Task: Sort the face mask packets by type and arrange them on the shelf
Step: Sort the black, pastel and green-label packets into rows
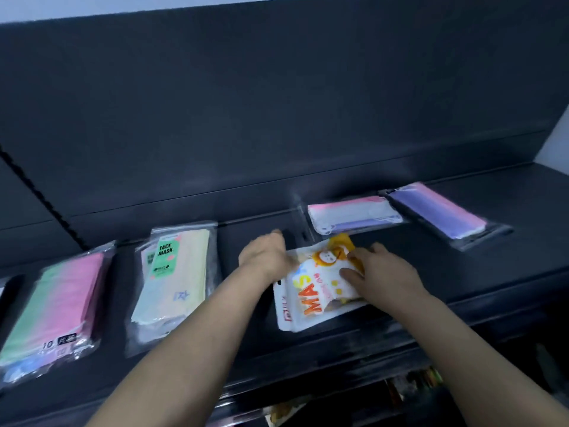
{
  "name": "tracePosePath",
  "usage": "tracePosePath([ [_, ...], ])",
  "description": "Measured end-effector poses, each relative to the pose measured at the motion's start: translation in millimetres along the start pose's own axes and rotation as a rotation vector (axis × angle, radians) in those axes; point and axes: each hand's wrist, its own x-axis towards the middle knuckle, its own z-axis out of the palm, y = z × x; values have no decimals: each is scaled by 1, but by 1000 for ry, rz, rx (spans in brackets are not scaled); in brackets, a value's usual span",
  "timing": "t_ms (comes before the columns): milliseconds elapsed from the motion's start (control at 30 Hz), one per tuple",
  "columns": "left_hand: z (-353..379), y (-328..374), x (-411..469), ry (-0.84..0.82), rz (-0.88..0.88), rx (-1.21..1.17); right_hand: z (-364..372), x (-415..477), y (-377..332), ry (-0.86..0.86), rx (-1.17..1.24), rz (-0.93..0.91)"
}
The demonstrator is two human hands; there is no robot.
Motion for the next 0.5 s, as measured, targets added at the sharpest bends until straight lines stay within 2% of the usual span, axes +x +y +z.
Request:
tracePosePath([
  [133,-12,10,8,238,48,-336,-14,19,7,44,126,-116],
  [200,-19,12,11,267,78,-525,-25,31,7,10,185,-182],
  [300,-25,11,12,242,206,-695,-43,50,6,-53,143,-201],
  [400,-33,5,10,354,231,-709,-50,66,1,-152,350,-203],
  [500,-38,-7,7,536,94,-570,-34,74,-6,-38,583,-177],
])
